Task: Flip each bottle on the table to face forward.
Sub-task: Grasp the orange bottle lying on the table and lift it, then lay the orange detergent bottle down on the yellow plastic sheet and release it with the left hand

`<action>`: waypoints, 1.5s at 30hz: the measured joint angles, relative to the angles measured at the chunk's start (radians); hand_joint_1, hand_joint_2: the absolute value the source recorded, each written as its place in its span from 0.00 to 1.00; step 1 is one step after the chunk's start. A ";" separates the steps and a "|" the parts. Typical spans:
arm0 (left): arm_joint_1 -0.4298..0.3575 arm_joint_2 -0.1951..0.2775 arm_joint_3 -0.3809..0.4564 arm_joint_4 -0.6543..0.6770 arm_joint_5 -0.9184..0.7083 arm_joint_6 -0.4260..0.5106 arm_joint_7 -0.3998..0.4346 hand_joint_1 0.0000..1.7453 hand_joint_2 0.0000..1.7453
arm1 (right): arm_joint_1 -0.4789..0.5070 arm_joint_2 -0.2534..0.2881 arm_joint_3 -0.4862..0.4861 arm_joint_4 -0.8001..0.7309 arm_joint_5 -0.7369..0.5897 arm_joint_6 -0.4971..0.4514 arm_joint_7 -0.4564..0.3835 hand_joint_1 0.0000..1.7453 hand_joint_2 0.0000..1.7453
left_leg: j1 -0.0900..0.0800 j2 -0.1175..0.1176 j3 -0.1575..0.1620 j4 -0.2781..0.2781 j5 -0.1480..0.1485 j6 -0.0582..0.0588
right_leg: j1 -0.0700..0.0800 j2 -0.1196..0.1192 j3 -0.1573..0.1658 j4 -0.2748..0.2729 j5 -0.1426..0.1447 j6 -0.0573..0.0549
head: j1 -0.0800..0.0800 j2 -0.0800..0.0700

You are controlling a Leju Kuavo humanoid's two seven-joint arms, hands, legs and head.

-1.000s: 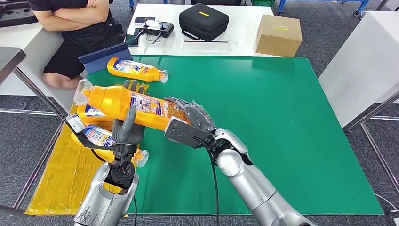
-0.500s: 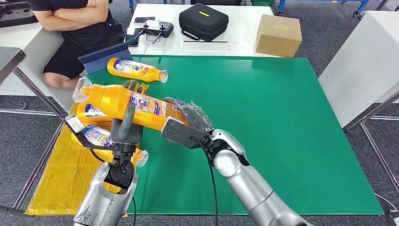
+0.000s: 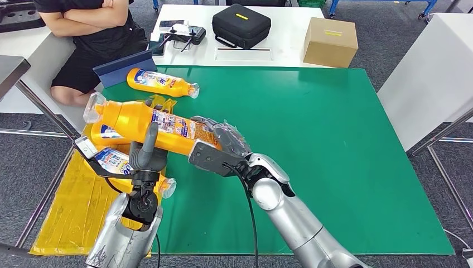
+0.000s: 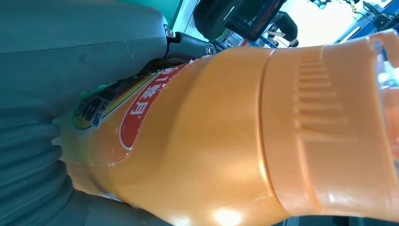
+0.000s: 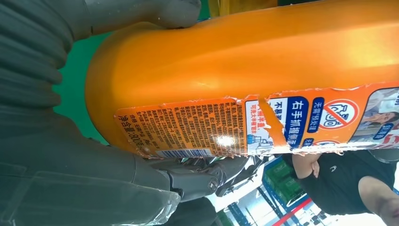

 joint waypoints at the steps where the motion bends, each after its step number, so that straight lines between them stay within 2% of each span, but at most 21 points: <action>1: 0.000 0.000 0.000 0.000 0.002 0.000 0.000 1.00 1.00 | 0.000 -0.001 0.000 -0.001 -0.001 0.000 0.001 1.00 1.00 | 0.000 0.000 0.000 0.000 0.000 0.000 | 0.000 0.000 0.000 0.000 0.000 0.000 | 0.000 0.000; 3: 0.000 0.000 0.000 0.000 0.004 0.000 0.001 1.00 1.00 | 0.000 -0.004 0.000 -0.004 -0.003 0.000 0.002 1.00 1.00 | 0.000 0.000 0.000 0.000 0.000 0.000 | 0.000 0.000 0.000 0.000 0.000 0.000 | 0.000 0.000; 4: 0.000 0.000 0.000 0.000 0.005 0.000 0.002 1.00 1.00 | 0.000 -0.005 0.000 -0.005 -0.003 0.000 0.002 0.77 1.00 | 0.000 0.000 0.000 0.000 0.000 0.000 | 0.000 0.000 0.000 0.000 0.000 0.000 | 0.000 0.000; 7: -0.001 0.000 -0.001 0.000 0.006 0.000 0.002 1.00 1.00 | 0.000 -0.008 0.000 -0.006 -0.005 -0.001 0.003 0.03 0.25 | 0.000 0.000 0.000 0.000 0.000 0.000 | 0.000 0.000 0.000 0.000 0.000 0.000 | 0.000 0.000; 8: -0.001 0.000 -0.001 0.000 0.007 0.000 0.002 1.00 1.00 | 0.000 -0.009 0.000 -0.006 -0.008 -0.003 0.004 0.00 0.00 | 0.000 0.000 0.000 0.000 0.000 0.000 | 0.000 0.000 0.000 0.000 0.000 0.000 | 0.000 0.000; 26: -0.003 0.021 0.000 0.000 0.025 -0.002 -0.003 1.00 1.00 | 0.000 -0.050 -0.005 -0.006 -0.089 -0.029 -0.008 0.00 0.00 | 0.000 0.000 0.000 0.000 0.000 0.000 | 0.000 0.000 0.000 0.000 0.000 0.000 | 0.000 0.000; 37: -0.003 0.039 0.003 0.000 0.040 -0.001 -0.015 1.00 1.00 | 0.000 -0.062 -0.005 -0.011 -0.095 -0.036 -0.010 0.00 0.00 | 0.000 0.000 0.000 0.000 0.000 0.000 | 0.000 0.000 0.000 0.000 0.000 0.000 | 0.000 0.000; 41: -0.006 0.059 0.044 0.009 0.074 -0.006 -0.029 1.00 1.00 | 0.020 -0.093 -0.023 -0.066 -0.083 -0.051 -0.010 0.00 0.00 | 0.000 0.000 0.000 0.000 0.000 0.000 | 0.000 0.000 0.000 0.000 0.000 0.000 | 0.000 0.000; 45: -0.020 0.098 0.154 0.059 0.141 -0.059 -0.024 1.00 1.00 | 0.072 -0.148 -0.082 -0.148 -0.060 -0.051 -0.021 0.00 0.00 | 0.000 0.000 0.000 0.000 0.000 0.000 | 0.000 0.000 0.000 0.000 0.000 0.000 | 0.000 0.000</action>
